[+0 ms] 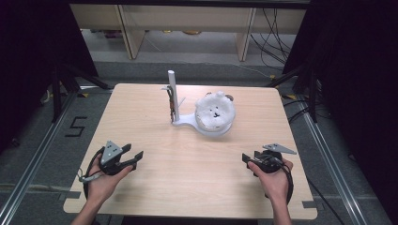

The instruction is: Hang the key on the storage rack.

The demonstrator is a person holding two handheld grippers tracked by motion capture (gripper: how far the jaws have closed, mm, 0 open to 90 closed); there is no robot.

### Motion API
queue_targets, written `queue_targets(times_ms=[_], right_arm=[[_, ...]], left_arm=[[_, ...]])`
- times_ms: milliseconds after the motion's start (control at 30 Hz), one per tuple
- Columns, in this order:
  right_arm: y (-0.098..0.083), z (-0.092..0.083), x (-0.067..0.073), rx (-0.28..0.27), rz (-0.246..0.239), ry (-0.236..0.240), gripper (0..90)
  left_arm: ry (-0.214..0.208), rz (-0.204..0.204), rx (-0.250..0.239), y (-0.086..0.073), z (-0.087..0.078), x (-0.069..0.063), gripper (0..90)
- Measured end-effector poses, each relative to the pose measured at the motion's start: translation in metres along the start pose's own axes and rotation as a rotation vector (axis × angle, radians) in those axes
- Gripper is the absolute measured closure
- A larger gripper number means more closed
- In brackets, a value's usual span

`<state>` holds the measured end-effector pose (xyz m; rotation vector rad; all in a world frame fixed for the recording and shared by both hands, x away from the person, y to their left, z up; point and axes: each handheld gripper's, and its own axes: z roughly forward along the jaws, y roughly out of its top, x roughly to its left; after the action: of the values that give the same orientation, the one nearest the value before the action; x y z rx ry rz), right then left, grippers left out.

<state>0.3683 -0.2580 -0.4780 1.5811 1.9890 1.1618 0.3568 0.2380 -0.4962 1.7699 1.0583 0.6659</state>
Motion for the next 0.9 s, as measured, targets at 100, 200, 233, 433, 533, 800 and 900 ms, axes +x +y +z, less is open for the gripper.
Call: queue_targets(times_ms=[100, 200, 233, 433, 533, 800, 900], right_arm=[[0.0, 0.0, 0.0, 0.002, 0.003, 0.013, 43.1], [0.0, 0.001, 0.0, 0.004, 0.004, 0.004, 43.0], [0.0, 0.0, 0.0, 0.008, 0.004, 0.014, 43.1], [-0.001, 0.002, 0.002, 0.017, 0.003, 0.013, 43.0], [-0.002, 0.004, 0.002, 0.014, -0.001, 0.016, 43.0], [-0.006, 0.007, 0.006, 0.025, 0.037, 0.013, 43.0], [-0.007, 0.007, 0.006, 0.043, 0.035, -0.003, 43.0]], left_arm=[[0.014, -0.015, 0.007, -0.014, 0.001, 0.006, 41.1], [0.013, -0.032, -0.002, -0.025, 0.002, 0.009, 40.9], [0.016, -0.04, 0.0, -0.028, 0.001, 0.009, 40.8], [0.023, -0.036, -0.042, -0.03, -0.001, 0.008, 40.1], [0.035, -0.02, -0.061, -0.031, -0.003, 0.006, 40.1], [0.047, -0.014, -0.066, -0.031, -0.006, 0.005, 40.1], [0.047, -0.016, -0.063, -0.031, -0.005, 0.005, 39.8]])
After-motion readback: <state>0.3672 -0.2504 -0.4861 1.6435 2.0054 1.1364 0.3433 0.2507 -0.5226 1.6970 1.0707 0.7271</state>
